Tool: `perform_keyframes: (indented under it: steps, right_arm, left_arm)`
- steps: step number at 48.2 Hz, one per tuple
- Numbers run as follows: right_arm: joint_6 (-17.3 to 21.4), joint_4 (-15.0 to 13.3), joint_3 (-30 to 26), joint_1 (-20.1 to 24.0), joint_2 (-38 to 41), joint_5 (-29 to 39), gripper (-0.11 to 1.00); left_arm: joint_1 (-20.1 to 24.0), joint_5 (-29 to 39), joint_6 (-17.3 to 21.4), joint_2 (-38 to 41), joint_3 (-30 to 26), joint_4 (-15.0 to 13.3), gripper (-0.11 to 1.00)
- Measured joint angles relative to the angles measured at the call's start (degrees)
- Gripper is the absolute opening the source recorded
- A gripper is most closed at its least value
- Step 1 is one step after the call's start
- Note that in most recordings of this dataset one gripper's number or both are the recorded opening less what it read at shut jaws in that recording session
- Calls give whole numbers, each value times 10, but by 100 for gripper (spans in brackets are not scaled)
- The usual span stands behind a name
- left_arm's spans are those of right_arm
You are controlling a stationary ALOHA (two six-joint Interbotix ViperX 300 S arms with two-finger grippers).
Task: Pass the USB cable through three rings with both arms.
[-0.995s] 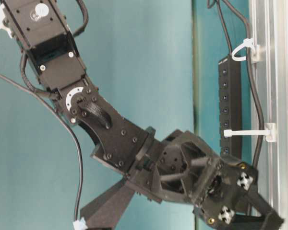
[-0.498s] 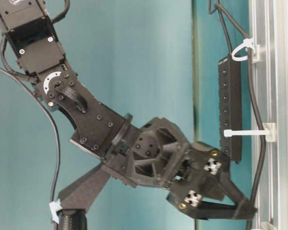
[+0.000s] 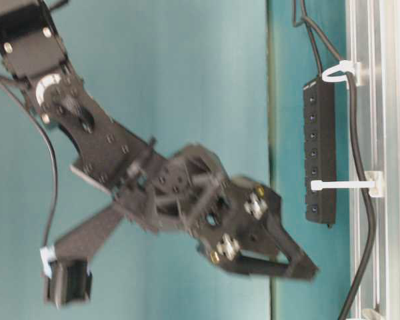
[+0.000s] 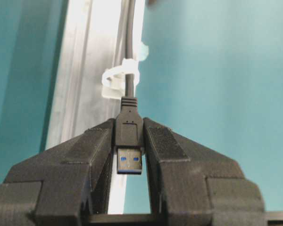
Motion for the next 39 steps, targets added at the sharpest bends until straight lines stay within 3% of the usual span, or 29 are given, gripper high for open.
perform_keyframes:
  steps: [17,34,39]
  right_arm:
    - [0,-5,62,-15,-57,-17,63]
    - [1,-5,137,-18,-127,-9,61]
    - [17,-4,170,-15,-160,-3,57]
  left_arm:
    - [15,0,-1,-67,4,0,22]
    - [17,0,-1,-70,4,-1,22]
    - [17,-1,-1,-70,4,-1,22]
